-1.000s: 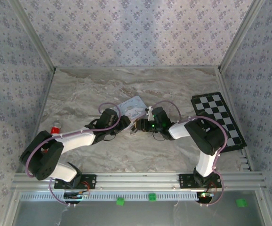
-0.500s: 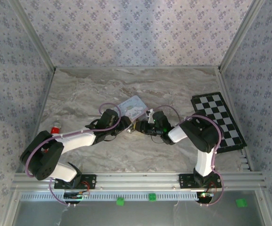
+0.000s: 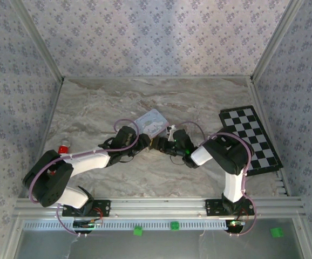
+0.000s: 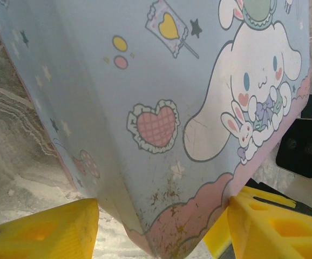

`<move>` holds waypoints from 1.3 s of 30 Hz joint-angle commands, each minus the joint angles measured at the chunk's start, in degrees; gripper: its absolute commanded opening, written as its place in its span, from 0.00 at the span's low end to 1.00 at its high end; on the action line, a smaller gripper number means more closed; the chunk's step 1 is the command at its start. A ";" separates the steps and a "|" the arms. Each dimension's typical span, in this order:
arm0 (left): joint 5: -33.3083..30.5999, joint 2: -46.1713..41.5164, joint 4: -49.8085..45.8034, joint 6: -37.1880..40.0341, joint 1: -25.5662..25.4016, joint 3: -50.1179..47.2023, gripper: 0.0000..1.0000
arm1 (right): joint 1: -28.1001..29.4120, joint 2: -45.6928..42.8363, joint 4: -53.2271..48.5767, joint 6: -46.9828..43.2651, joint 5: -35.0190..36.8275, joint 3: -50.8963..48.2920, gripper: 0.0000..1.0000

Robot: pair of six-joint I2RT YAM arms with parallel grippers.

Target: Unlock the padlock with the key

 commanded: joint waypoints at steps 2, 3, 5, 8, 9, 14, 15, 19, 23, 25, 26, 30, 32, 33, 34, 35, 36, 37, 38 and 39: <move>0.38 -0.76 -1.09 -0.53 -0.71 -1.00 0.64 | 1.37 1.37 -12.47 -2.56 4.47 0.62 0.42; 0.38 -0.75 -1.10 -0.50 -0.71 -0.99 0.64 | 1.57 1.38 -13.23 -2.93 4.40 1.20 0.42; 0.38 -0.87 -1.10 -0.63 -0.69 -0.99 0.64 | 1.80 1.31 -14.42 -3.14 5.00 1.66 0.37; 0.13 -1.29 -1.31 -0.62 -0.71 -1.25 0.64 | 1.37 0.98 -13.40 -2.63 5.31 0.92 0.27; -0.09 -1.54 -1.51 -0.57 -0.66 -1.34 0.64 | 1.09 0.78 -12.75 -2.47 5.22 0.48 0.26; -0.54 -2.08 -2.02 -0.50 -0.71 -1.79 0.64 | -0.65 -0.05 -10.17 -1.86 4.78 -1.66 0.26; -0.65 -2.19 -2.06 -0.56 -0.71 -1.81 0.64 | -1.32 -0.16 -9.05 -1.54 4.61 -2.31 0.26; -0.67 -2.21 -2.06 -0.58 -0.71 -1.86 0.64 | -3.55 0.05 -5.99 -0.66 2.88 -3.46 0.22; -0.58 -2.20 -1.97 -0.74 -0.71 -1.79 0.64 | -4.17 1.69 -1.33 1.04 0.59 -3.67 0.21; -0.67 -2.22 -2.03 -0.74 -0.71 -1.79 0.64 | -4.04 2.00 0.44 1.27 0.85 -4.34 0.23; -0.67 -2.29 -2.11 -0.72 -0.69 -1.74 0.64 | -4.12 2.23 1.70 1.56 1.20 -5.03 0.24; -0.50 -2.31 -2.06 -0.65 -0.70 -1.65 0.64 | -5.35 4.57 6.69 3.44 0.58 -6.40 0.23; -0.33 -2.19 -1.98 -0.70 -0.65 -1.61 0.64 | -5.87 6.32 10.13 4.75 -0.20 -6.53 0.22; -0.28 -2.25 -1.89 -0.71 -0.67 -1.61 0.64 | -6.10 7.20 11.91 5.36 -0.54 -6.46 0.22; -0.24 -2.34 -1.97 -0.73 -0.66 -1.52 0.64 | -6.23 7.91 13.19 5.82 -0.77 -6.32 0.22; -0.23 -2.33 -1.97 -0.69 -0.71 -1.53 0.64 | -6.36 8.62 14.33 6.06 -1.15 -5.95 0.21; -0.23 -2.29 -1.97 -0.73 -0.70 -1.53 0.64 | -6.41 9.26 15.31 6.25 -1.49 -5.63 0.21; -0.23 -2.25 -1.97 -0.70 -0.66 -1.52 0.64 | -6.41 9.73 15.99 6.25 -1.71 -5.34 0.21; -0.15 -2.20 -2.06 -0.71 -0.71 -1.52 0.64 | -6.45 10.03 16.20 6.26 -1.75 -5.18 0.21; -0.15 -2.21 -2.06 -0.65 -0.71 -1.61 0.64 | -6.43 10.23 16.06 6.05 -1.62 -4.97 0.21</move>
